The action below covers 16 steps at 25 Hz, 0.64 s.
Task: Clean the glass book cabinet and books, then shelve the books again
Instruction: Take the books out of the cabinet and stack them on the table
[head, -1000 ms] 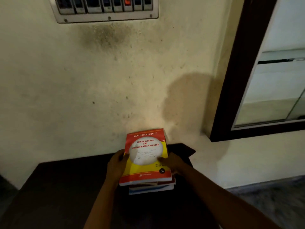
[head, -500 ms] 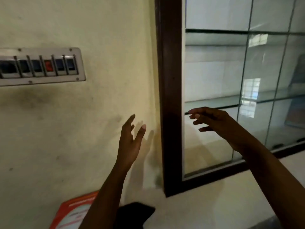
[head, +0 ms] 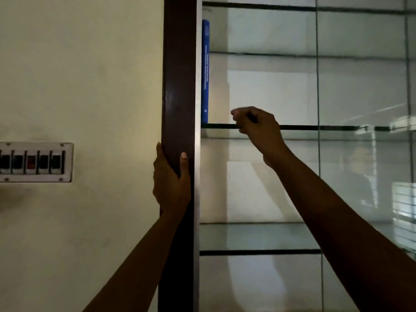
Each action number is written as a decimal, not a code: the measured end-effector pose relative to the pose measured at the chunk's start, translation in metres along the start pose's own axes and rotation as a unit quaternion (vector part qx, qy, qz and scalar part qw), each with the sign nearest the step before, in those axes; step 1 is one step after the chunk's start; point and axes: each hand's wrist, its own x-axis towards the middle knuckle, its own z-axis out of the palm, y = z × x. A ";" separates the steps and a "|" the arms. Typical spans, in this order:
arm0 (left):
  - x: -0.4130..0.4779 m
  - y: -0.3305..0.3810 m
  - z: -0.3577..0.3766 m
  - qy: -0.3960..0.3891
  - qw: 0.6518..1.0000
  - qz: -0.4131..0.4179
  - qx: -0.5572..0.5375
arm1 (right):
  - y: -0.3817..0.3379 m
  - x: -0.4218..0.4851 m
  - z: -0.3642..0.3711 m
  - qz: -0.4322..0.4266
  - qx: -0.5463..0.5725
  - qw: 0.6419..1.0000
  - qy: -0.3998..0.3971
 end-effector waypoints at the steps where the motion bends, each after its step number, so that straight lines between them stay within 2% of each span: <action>1: -0.001 -0.001 0.003 0.021 0.999 0.013 0.022 | -0.003 0.023 0.009 -0.014 0.007 1.000 0.003; 4: -0.007 -0.006 0.009 0.062 0.996 0.046 0.055 | -0.001 0.078 0.035 -0.014 -0.011 0.999 -0.038; 7: -0.006 -0.009 0.006 0.054 0.995 0.042 0.075 | 0.011 0.097 0.048 0.067 0.010 0.990 -0.127; 9: -0.008 -0.009 0.010 0.060 0.993 0.050 0.084 | 0.018 0.104 0.047 0.072 0.014 0.985 -0.156; 13: -0.006 -0.009 0.010 0.062 0.993 0.052 0.088 | 0.026 0.112 0.040 -0.031 -0.081 0.992 -0.089; 14: -0.006 -0.009 0.010 0.064 0.992 0.054 0.091 | 0.028 0.113 0.038 -0.020 -0.063 0.993 -0.100; 16: -0.007 -0.011 0.011 0.065 0.992 0.056 0.088 | 0.022 0.114 0.036 0.048 0.041 0.987 -0.146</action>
